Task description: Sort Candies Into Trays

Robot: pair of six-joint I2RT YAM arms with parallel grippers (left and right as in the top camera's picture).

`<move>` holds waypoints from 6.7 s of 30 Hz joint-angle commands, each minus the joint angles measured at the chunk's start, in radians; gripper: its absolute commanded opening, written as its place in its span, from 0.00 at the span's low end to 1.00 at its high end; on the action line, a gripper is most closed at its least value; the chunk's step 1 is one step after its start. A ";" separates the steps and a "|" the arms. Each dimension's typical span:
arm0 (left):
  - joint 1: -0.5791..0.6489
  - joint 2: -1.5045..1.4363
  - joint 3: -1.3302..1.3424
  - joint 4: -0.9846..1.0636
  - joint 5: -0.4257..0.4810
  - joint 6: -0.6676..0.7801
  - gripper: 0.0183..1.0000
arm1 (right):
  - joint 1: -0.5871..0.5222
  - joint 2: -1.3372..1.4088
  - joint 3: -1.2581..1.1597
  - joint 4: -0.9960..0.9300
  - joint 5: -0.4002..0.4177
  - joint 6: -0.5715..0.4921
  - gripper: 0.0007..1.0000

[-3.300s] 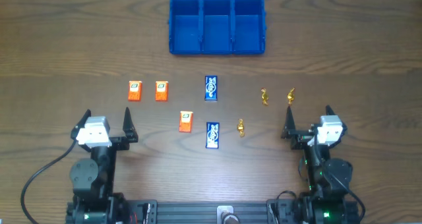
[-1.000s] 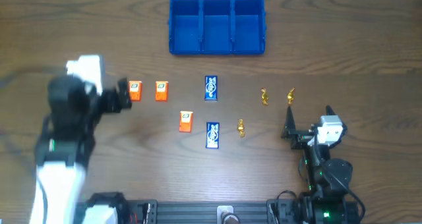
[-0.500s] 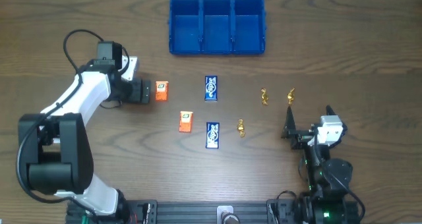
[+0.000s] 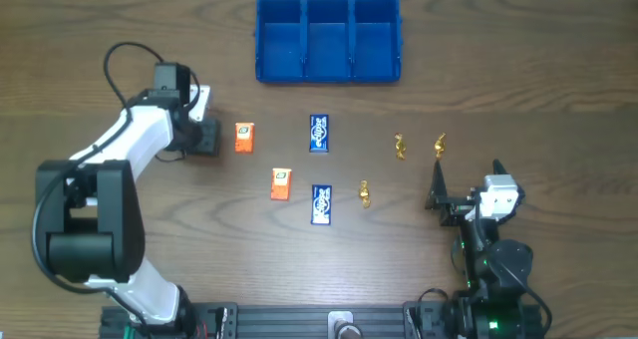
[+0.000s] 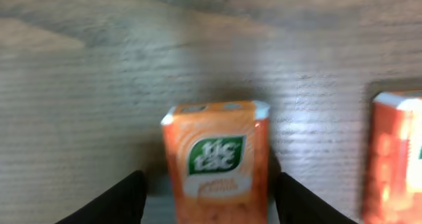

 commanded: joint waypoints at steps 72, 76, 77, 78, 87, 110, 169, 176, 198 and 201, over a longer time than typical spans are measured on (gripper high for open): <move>-0.270 0.076 0.100 -0.057 -0.089 -0.404 0.56 | -0.002 -0.007 -0.004 -0.004 0.004 -0.012 1.00; -0.270 0.088 0.100 -0.054 -0.089 -0.404 0.55 | -0.002 -0.007 -0.004 -0.004 0.004 -0.012 1.00; -0.270 0.091 0.100 -0.055 -0.089 -0.404 0.49 | -0.002 -0.007 -0.004 -0.004 0.004 -0.012 1.00; -0.270 0.091 0.100 -0.055 -0.089 -0.404 0.43 | -0.002 -0.007 -0.004 -0.004 0.004 -0.012 1.00; -0.295 -0.095 0.197 -0.071 -0.092 -0.423 0.22 | -0.002 -0.007 -0.004 -0.004 0.004 -0.012 1.00; -0.309 0.362 0.977 -0.233 -0.171 -0.383 0.52 | -0.002 -0.007 -0.004 -0.004 0.004 -0.012 1.00; -0.329 0.265 0.953 -0.249 -0.256 -0.470 0.29 | -0.002 -0.007 -0.004 -0.004 0.004 -0.012 1.00; -0.314 0.397 0.964 -0.208 -0.147 -0.440 0.29 | -0.002 -0.007 -0.004 -0.004 0.004 -0.012 1.00; -0.249 -0.414 0.403 0.145 -0.179 -0.303 0.94 | -0.002 -0.007 -0.004 -0.004 0.004 -0.012 1.00; -0.186 -0.861 0.024 0.349 -0.167 -0.171 1.00 | -0.002 -0.007 -0.004 -0.004 0.004 -0.012 1.00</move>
